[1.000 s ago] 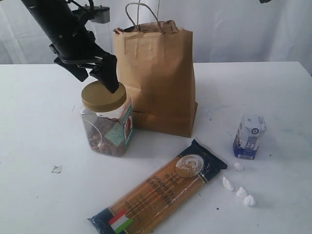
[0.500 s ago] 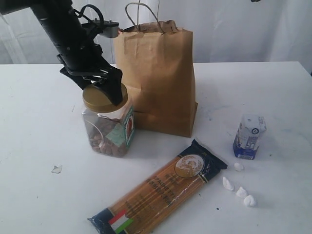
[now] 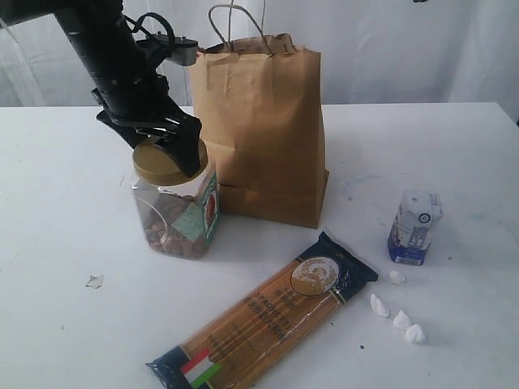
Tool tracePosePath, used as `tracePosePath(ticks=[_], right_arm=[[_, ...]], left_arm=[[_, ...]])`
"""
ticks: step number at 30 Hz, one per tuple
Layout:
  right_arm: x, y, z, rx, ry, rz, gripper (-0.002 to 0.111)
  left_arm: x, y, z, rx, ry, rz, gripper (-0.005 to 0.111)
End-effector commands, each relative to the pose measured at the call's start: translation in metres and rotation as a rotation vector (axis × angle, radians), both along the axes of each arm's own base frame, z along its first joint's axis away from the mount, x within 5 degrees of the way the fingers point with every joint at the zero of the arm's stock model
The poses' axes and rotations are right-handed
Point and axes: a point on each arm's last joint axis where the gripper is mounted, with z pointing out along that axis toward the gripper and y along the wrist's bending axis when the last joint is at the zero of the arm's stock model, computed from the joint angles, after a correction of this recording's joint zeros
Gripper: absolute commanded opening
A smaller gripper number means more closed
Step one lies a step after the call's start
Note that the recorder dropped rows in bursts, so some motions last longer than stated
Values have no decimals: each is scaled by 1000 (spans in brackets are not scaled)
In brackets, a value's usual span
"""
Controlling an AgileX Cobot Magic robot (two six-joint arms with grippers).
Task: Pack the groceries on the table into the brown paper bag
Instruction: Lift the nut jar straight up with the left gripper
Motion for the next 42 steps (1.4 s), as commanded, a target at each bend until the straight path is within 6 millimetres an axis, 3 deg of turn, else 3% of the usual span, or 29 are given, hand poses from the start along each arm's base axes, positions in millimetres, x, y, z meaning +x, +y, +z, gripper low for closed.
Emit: tracePosePath(ticks=[1,5,8,18,26,33,37,39,42], right_arm=[[-2,0,2,16,-4,2,0],[-2,0,2,18,-4,3,0],[-2,0,3,21,-4,4,0],[-3,2,3,40,-2,11,0],[-3,2,3,42,-2,12,0],[-3,2,3,35,-5,19,0],[-3,2,3,35,-5,19,0],[-3,2,3,35,-5,19,0],[-3,2,3,35,-5,19,0]], left_arm=[[-2,12,-8,141,50,-10,0],[-8,27,20,226,-62,28,0],[-24,35,52,191,-136,42,0],[-54,54,114,121,-368,56,0],[-26,72,152,-153,-752,198,0],[8,101,177,-684,-926,330,0],[23,103,178,-1050,-905,255,0],[28,101,177,-1226,-961,115,0],[45,95,159,-1211,-952,43,0]])
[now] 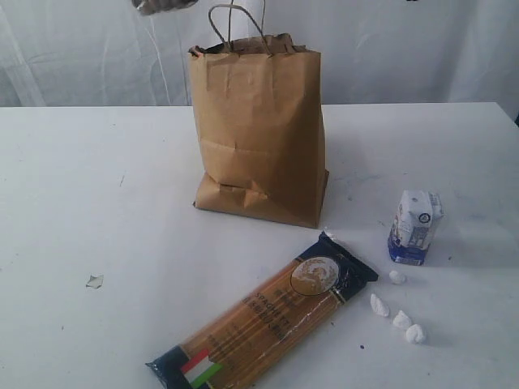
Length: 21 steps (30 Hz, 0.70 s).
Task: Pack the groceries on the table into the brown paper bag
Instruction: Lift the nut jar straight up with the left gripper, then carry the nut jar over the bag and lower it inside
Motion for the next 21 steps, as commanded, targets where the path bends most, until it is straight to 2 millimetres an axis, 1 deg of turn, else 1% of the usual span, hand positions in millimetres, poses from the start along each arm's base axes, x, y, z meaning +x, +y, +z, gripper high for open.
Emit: tracePosePath(ticks=[1,3,5,8,12,14,15,21], right_arm=[[-2,-2,2,-4,-9,3,0],[-2,-2,2,-4,-9,3,0],[-2,-2,2,-4,-9,3,0],[-2,-2,2,-4,-9,3,0],[-2,-2,2,-4,-9,3,0],[-2,-2,2,-4,-9,3,0],[-2,-2,2,-4,-9,3,0],[-2,-2,2,-4,-9,3,0]], left_arm=[[14,-6,-3,-104,-115,-87,0],[27,-7,-13,-104,-103,-87,0],[36,-8,-18,-107,-100,-93,0],[47,-10,-22,-107,-119,-122,0],[58,-18,-22,-110,-154,-141,0],[62,-26,-21,-114,-169,-146,0],[66,-33,-23,-125,-170,-161,0],[79,-57,-38,-140,-165,-208,0]])
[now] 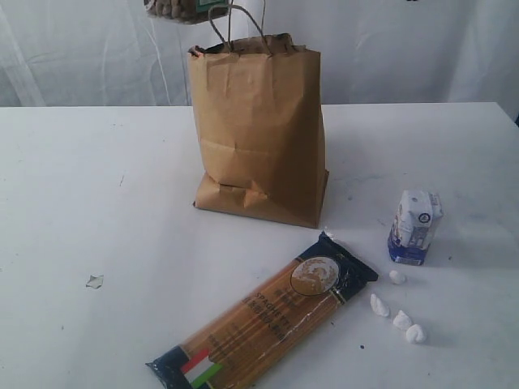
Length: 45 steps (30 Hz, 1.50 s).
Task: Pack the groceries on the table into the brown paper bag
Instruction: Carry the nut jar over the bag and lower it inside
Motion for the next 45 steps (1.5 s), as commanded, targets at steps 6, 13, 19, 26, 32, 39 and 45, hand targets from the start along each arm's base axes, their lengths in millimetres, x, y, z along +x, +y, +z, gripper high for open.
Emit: tracePosePath(ticks=[6,13,19,26,32,39,45], right_arm=[[-2,-2,2,-6,-10,2,0],[1,-2,-1,-11,-3,0,0],[6,-1,-8,-13,15,0,0],[7,-1,-9,-11,18,1,0],[7,-1,-9,-11,18,1,0],[7,-1,-9,-9,18,2,0],[7,-1,-9,-9,18,2,0]], left_arm=[[16,-25,-14,-86,7,-55,0],[24,-43,-39,-98,78,-91,0],[19,-65,-41,-102,95,-103,0],[17,-80,-50,-92,105,-148,0],[3,-84,-50,-97,132,-322,0],[-7,-90,-74,148,252,-424,0],[-29,-90,-79,254,187,-654,0]])
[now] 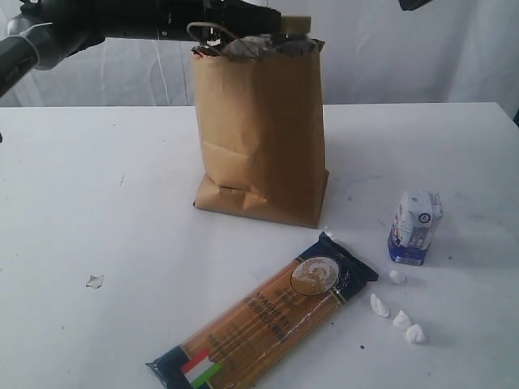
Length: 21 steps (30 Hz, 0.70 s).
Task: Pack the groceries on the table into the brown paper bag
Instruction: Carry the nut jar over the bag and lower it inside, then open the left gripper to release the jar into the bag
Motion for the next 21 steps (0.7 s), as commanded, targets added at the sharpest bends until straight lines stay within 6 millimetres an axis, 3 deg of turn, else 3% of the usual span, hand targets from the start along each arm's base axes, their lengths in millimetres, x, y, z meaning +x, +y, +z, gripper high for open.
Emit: tracePosePath(ticks=[1,11,14,21], right_arm=[[-1,-2,1,-7,-7,2,0],[-1,0,1,10,-5,7,0],[-1,0,1,10,-5,7,0],[-1,0,1,10,-5,7,0]], left_arm=[[-23,1,13,-18,-44,-204,0],[-19,4,-9,231,-69,-170,3],[-17,6,-15,303,-48,-152,19],[-16,8,-20,356,8,-127,71]])
